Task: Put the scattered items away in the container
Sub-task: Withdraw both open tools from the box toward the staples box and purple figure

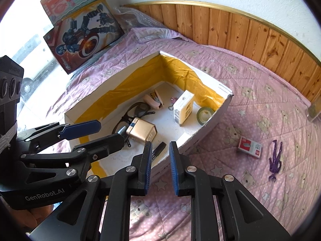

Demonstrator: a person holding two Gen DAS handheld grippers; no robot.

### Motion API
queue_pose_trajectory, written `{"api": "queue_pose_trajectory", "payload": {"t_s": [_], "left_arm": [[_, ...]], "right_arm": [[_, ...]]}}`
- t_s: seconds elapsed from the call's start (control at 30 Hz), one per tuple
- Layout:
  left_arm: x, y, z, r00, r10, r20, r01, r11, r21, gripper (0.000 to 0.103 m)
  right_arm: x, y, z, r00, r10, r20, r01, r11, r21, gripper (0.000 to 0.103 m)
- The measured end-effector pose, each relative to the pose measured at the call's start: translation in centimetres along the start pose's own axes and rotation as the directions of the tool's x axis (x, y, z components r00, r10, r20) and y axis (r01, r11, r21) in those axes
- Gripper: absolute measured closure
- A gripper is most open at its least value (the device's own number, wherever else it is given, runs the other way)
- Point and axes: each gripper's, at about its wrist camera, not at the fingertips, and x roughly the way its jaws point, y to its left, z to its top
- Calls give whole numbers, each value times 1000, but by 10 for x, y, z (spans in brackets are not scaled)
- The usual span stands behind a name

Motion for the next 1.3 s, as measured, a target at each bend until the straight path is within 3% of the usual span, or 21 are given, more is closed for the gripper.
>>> {"api": "queue_pose_trajectory", "payload": {"t_s": [0.8,1.3], "left_arm": [[-41,-55,-61,997,40,61,-50,985,166,49],[-26,-109,-75,1000,-7,18,2,967,256,47]], "right_arm": [[-46,-4,-74,999,18,34,-19,999,38,80],[-70,-54,-125,998,8,61,-18,984,175,74]]}}
